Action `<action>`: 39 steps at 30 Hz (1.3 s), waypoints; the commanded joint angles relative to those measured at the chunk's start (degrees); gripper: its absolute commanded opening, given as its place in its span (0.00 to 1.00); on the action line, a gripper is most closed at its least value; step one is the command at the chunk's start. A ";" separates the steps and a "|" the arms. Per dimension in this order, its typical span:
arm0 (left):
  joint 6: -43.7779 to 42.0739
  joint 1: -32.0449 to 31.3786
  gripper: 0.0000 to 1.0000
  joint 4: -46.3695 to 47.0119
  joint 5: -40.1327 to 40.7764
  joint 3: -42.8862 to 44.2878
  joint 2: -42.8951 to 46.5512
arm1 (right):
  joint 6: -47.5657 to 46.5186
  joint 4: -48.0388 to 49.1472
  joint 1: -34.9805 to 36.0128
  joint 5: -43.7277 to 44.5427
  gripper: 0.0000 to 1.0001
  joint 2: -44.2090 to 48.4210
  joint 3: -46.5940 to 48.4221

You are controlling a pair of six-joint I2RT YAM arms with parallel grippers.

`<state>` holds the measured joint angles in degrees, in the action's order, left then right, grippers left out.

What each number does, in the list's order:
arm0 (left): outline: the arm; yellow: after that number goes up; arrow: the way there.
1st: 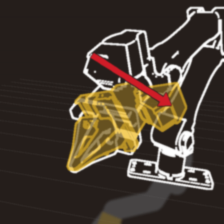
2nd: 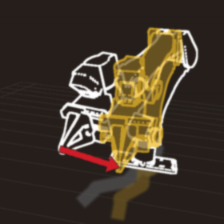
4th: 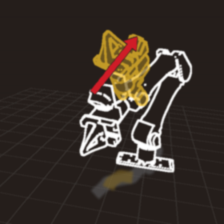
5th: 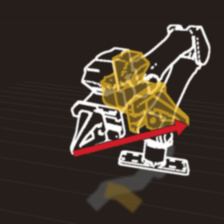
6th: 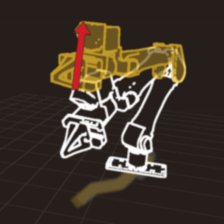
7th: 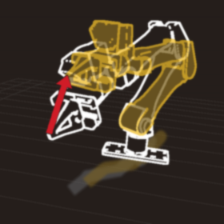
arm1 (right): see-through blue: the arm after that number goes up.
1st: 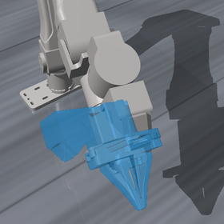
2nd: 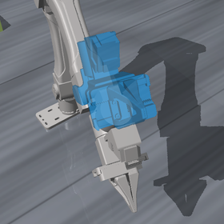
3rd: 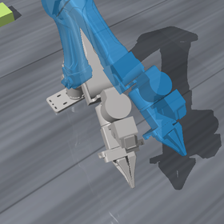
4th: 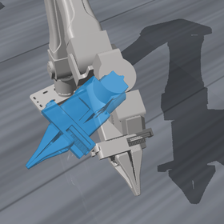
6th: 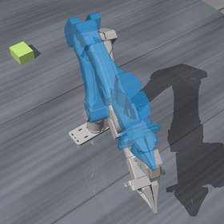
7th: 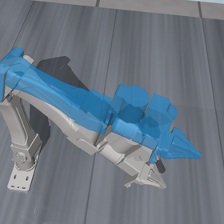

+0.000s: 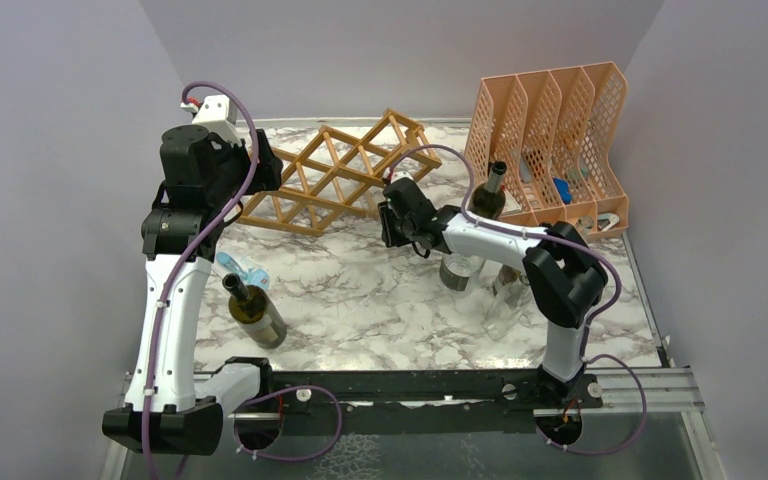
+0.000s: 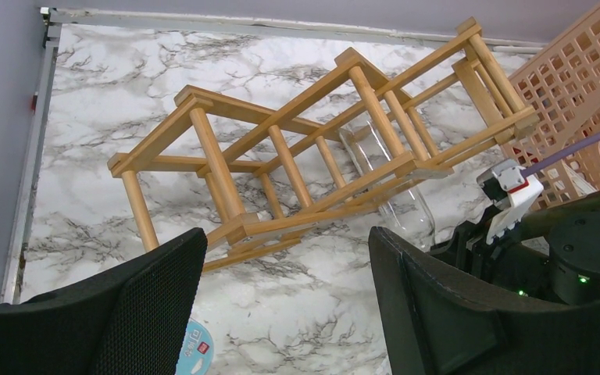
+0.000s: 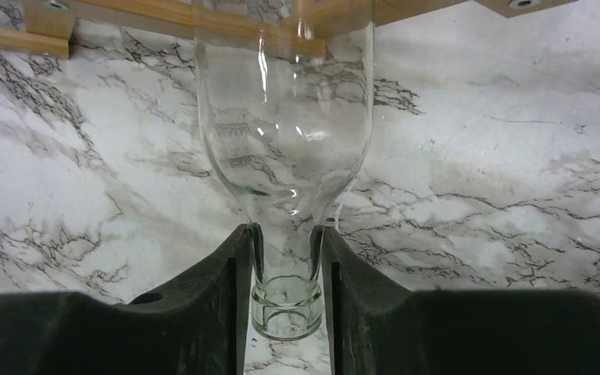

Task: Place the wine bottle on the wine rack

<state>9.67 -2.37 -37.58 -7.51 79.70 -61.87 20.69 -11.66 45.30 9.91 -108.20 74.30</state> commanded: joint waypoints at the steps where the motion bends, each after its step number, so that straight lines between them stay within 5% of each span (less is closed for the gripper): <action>1: -0.79 -0.06 0.81 -0.03 -1.53 -0.45 0.74 | -1.03 3.10 0.16 0.69 0.34 -0.34 3.09; 11: -0.54 -0.03 0.81 -0.04 -2.83 -0.74 2.06 | -0.31 1.45 0.23 2.40 0.39 -3.37 8.32; 21: -0.45 -0.09 0.81 0.13 -5.50 -1.27 4.59 | 0.95 -3.73 0.20 -0.22 0.65 0.17 9.35; 29: -0.09 -3.94 0.81 1.22 -8.85 -3.56 8.79 | 2.21 -16.41 0.22 1.39 0.65 14.41 9.72; 39: -0.32 -13.17 0.82 1.28 -13.84 -3.61 14.14 | 9.72 -35.29 0.21 14.97 0.65 40.10 1.88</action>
<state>9.56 -13.08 -37.41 -18.02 76.09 -49.91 26.28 -35.88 45.30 17.76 -74.08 79.07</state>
